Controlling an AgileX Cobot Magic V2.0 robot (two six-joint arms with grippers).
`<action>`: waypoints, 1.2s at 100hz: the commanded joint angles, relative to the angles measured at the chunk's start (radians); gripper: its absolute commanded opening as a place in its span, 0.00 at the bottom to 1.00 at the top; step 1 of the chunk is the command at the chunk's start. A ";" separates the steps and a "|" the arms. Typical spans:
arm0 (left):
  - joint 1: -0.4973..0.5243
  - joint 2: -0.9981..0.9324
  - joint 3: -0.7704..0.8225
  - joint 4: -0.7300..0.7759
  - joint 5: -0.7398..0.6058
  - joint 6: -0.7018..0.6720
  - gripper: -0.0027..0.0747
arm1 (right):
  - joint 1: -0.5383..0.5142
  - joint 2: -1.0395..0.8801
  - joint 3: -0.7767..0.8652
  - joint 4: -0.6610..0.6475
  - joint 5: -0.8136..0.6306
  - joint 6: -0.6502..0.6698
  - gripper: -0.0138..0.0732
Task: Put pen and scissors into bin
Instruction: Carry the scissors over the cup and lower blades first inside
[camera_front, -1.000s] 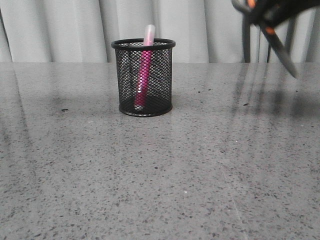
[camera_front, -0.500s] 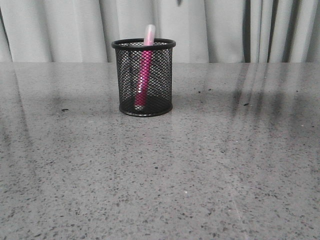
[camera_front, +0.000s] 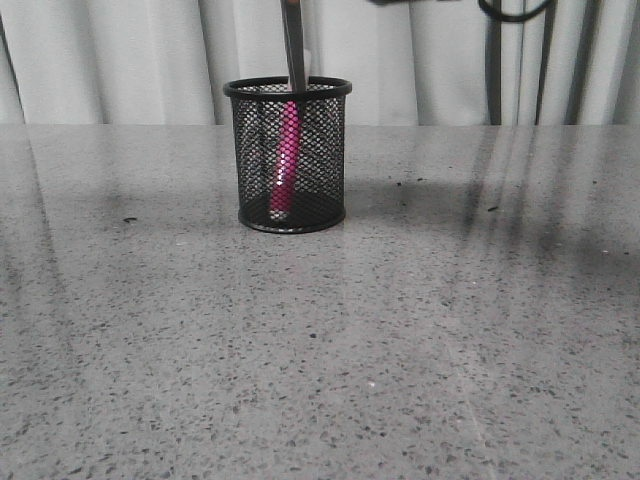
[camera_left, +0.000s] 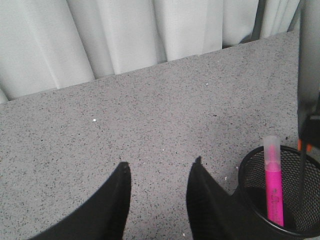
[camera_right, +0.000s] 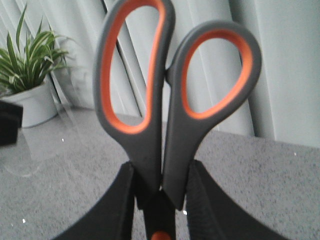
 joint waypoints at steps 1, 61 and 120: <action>0.002 -0.027 -0.028 0.001 -0.070 -0.004 0.34 | 0.002 -0.029 -0.007 0.002 -0.116 -0.046 0.08; 0.002 -0.027 -0.028 0.001 -0.068 -0.004 0.34 | 0.002 0.013 0.067 -0.022 -0.169 -0.063 0.08; 0.002 -0.027 -0.028 0.001 -0.068 -0.004 0.34 | 0.000 0.013 0.068 -0.035 -0.132 -0.063 0.08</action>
